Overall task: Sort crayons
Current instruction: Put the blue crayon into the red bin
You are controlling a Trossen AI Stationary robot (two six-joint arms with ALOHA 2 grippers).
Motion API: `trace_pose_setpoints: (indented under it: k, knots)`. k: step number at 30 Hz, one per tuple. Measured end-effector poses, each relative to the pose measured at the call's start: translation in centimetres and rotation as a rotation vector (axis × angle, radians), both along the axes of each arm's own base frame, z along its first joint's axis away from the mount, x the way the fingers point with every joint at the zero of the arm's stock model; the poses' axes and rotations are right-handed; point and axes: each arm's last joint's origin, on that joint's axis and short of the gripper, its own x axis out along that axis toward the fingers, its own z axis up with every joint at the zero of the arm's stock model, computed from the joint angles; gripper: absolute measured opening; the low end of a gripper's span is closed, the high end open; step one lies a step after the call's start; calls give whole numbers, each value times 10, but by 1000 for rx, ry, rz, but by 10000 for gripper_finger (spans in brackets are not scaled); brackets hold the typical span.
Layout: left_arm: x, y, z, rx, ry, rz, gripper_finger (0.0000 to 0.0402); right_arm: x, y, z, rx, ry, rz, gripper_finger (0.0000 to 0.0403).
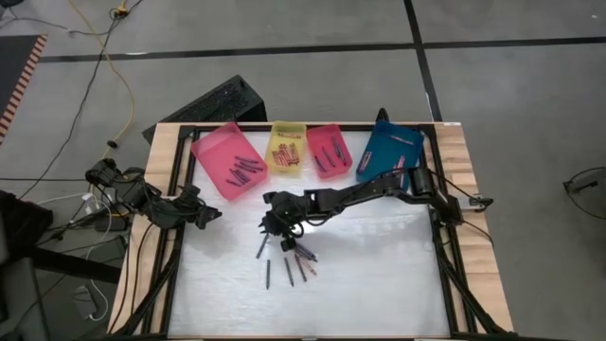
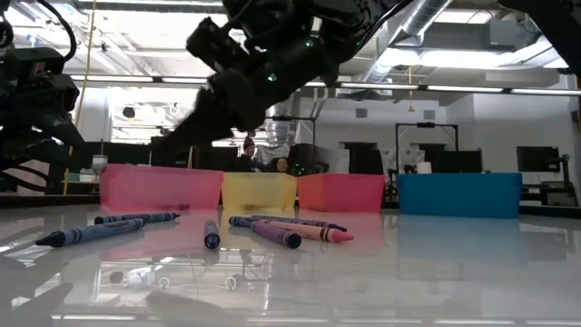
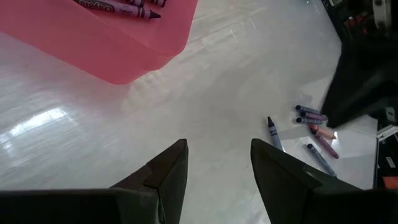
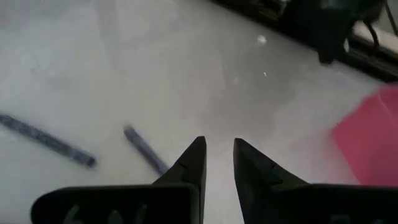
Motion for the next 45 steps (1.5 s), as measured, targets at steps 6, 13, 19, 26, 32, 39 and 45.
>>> trace_pose_setpoints:
  k: [6,13,19,26,32,39,45]
  knots:
    - [0,0,0,0,0,0,165,8,3,-12,-2,16,50,74]
    - [0,0,0,0,1,0,165,21,4,-24,-23,47,102,74]
    - [0,0,0,0,0,-1,165,30,3,-28,-10,82,118,74]
    - [0,0,0,0,0,1,165,29,3,-36,-19,136,143,74]
    - [0,0,0,0,0,0,165,26,4,-49,-20,206,190,74]
    - [0,0,0,0,0,0,165,26,3,-55,17,246,167,74]
    - [0,0,0,0,0,0,165,24,2,-58,-38,284,68,60]
